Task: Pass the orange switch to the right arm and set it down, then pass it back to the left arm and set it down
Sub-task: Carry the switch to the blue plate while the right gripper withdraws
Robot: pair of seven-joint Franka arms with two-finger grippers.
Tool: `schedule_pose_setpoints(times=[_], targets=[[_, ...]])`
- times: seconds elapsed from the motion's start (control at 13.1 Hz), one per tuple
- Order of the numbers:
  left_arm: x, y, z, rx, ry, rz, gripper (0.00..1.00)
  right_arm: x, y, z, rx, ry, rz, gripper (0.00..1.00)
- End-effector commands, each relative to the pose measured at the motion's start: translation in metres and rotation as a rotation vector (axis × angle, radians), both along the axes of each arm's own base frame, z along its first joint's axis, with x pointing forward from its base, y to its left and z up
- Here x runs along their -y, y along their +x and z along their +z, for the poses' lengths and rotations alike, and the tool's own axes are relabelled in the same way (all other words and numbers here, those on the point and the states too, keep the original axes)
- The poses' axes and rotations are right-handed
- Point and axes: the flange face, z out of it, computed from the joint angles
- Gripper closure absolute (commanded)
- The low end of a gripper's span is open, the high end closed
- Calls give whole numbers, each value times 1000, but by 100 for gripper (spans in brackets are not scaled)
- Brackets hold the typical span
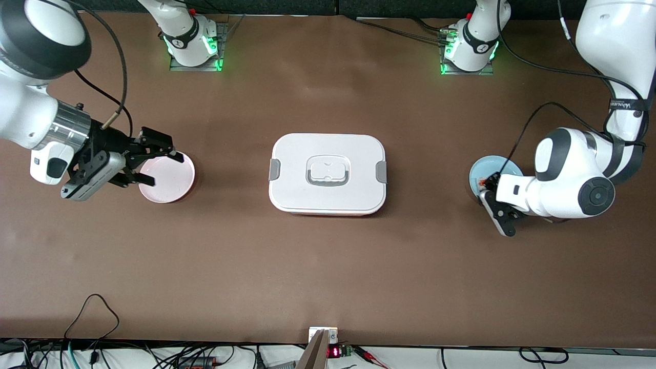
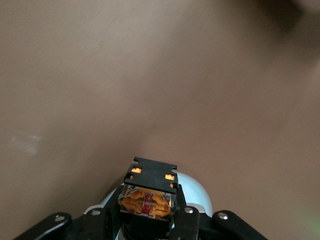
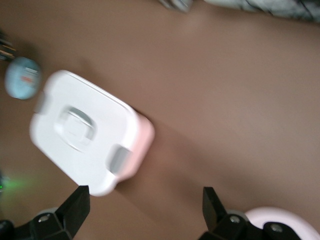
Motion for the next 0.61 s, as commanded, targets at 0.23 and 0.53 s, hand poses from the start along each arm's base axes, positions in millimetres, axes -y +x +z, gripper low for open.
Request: schedule_pose_setpoints(times=[0.23,0.53], targets=[[-63,-26,-53,80,-8,-146,89,-1,-40,7,-157,-445,-233,0],[-96,-35,-61,78,-7,-178,89,101,-35,26,-160,-507,-415,0]])
